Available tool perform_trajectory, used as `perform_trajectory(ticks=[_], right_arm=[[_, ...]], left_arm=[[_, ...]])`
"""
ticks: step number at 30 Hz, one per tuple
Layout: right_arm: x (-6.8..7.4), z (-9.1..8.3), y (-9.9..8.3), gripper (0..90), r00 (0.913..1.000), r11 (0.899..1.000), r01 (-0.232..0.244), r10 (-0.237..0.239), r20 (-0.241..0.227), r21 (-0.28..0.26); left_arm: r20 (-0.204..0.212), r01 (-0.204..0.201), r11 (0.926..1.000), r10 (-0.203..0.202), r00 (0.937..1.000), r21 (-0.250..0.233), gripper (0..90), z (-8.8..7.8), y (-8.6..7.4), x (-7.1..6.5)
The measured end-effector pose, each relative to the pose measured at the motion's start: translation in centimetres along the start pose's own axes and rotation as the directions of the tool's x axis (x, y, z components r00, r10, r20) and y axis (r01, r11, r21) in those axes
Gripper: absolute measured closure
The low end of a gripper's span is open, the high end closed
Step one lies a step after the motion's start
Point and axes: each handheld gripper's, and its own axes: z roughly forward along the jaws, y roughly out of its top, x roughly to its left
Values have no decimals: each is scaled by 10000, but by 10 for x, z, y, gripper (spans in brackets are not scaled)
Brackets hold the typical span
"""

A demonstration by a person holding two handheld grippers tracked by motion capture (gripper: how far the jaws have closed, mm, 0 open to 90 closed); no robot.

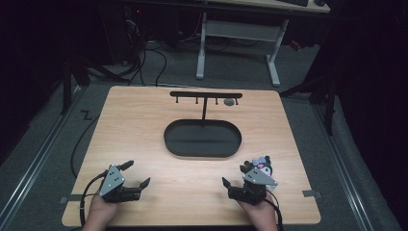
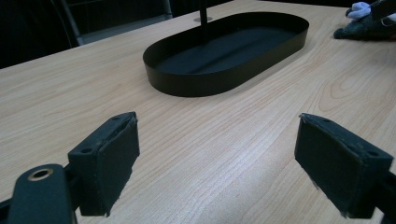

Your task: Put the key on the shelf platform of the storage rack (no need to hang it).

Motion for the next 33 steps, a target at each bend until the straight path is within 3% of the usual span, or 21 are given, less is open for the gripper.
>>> perform_trajectory(ticks=[16,26,33], right_arm=[[6,4,2,157,9999,9993,14,-9,-137,386],[12,7,5,151,9996,9968,237,-248,145,770],[7,6,17,145,9999,9934,-117,108,87,1137]], left_arm=[[-60,-99,9999,98,9999,-137,101,1,-1,1],[-58,-183,9997,182,9998,-169,15,-1,-1,-1],[-39,-89,9997,88,10000,-241,5,-3,-2,2]])
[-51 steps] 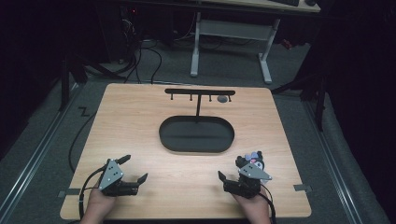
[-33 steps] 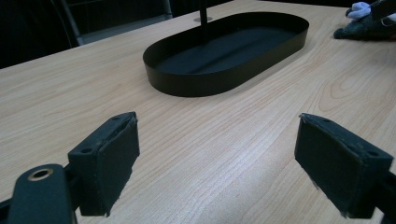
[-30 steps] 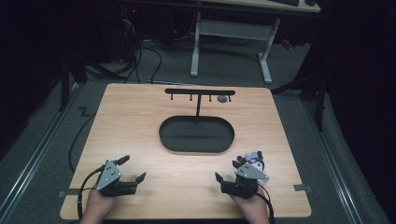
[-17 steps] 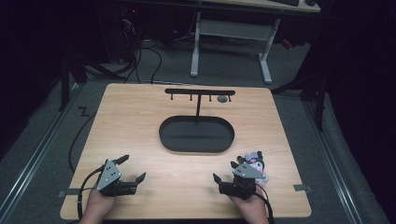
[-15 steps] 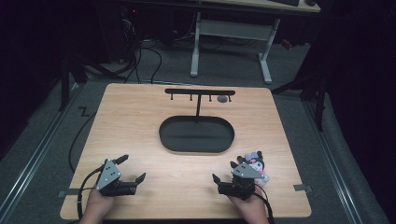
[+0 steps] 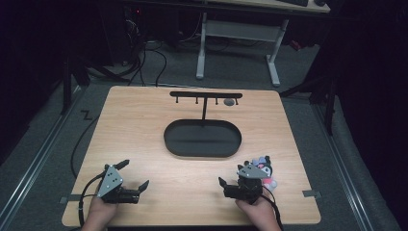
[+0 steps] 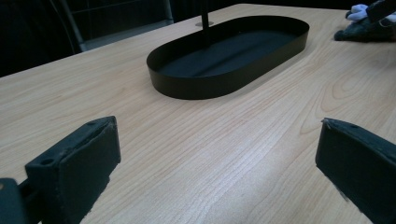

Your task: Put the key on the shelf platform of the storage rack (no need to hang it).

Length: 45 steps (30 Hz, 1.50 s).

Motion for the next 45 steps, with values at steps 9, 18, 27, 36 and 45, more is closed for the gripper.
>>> perform_trajectory(ticks=[9,18,27,36,45], right_arm=[[4,5,9,146,9999,9964,-63,54,108,844],[3,5,22,147,9996,9886,59,-99,262,1506],[-1,2,32,133,9969,9730,-148,321,-716,2304],[-4,8,40,136,9936,9574,-501,767,-831,2842],[-2,8,44,138,9947,9443,-280,588,-845,3280]], left_arm=[[-32,-79,9999,79,10000,135,5,3,1,2],[20,-127,9999,127,9999,-109,5,8,8,4],[-126,-88,9998,86,9999,-163,29,19,11,6],[-708,-215,9997,206,9973,-124,72,28,15,8],[-455,195,9997,-189,9988,126,145,34,17,6]])
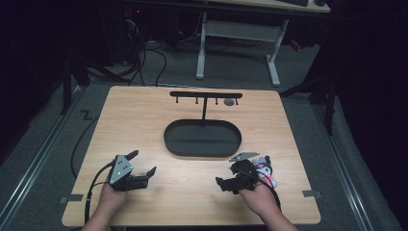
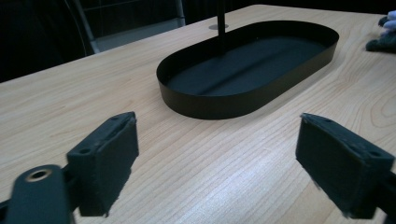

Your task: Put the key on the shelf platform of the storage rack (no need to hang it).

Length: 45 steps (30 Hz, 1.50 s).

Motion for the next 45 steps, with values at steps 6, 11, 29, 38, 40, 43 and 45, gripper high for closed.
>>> perform_trajectory(ticks=[6,11,29,38,40,43,45], right_arm=[[1,-2,2,138,9999,9998,55,-57,107,210],[3,0,2,138,9994,9983,294,-304,172,513],[1,1,2,146,9993,9936,242,-271,253,1105],[1,-6,6,146,9984,9926,509,-534,200,1101],[0,-9,6,146,9989,9911,464,-458,-79,1247],[-1,-11,6,146,9986,9900,518,-519,-31,1312],[-5,-17,6,147,9986,9891,518,-531,59,1380]], left_arm=[[112,-231,9997,232,9997,-80,143,-3,1,2],[-8,-398,9991,399,9992,149,133,-5,0,1],[-141,516,9985,-514,9986,171,148,-28,-19,16],[-215,260,9995,-256,9994,154,153,-15,-13,18],[-83,16,9998,-14,10000,180,153,-8,-10,16],[-40,14,9998,-13,10000,183,153,-3,-8,15],[22,-6,9995,6,10000,311,153,5,-5,13]])
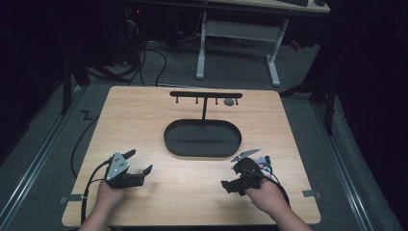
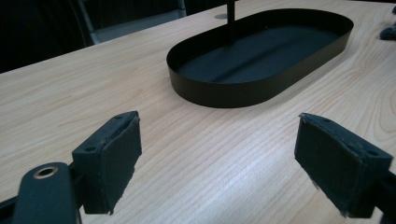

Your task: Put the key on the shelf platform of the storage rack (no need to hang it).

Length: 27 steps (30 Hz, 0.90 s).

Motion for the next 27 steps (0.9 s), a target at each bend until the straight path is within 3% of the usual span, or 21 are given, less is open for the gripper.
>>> perform_trajectory(ticks=[8,13,19,27], right_arm=[[-16,-19,-2,147,9993,9992,-104,90,371,377],[-24,-28,-4,147,9983,9986,-119,90,574,511],[-45,-42,-11,147,9930,9959,-576,499,1067,702],[-65,-48,-23,147,9878,9912,-929,799,1335,940]], left_arm=[[228,-282,9993,276,9994,243,153,4,1,-4],[185,-193,9996,189,9996,208,153,-2,-1,-3],[19,-53,9998,52,10000,204,153,-8,-4,0],[-47,-18,9997,19,10000,257,152,-16,-8,1]])
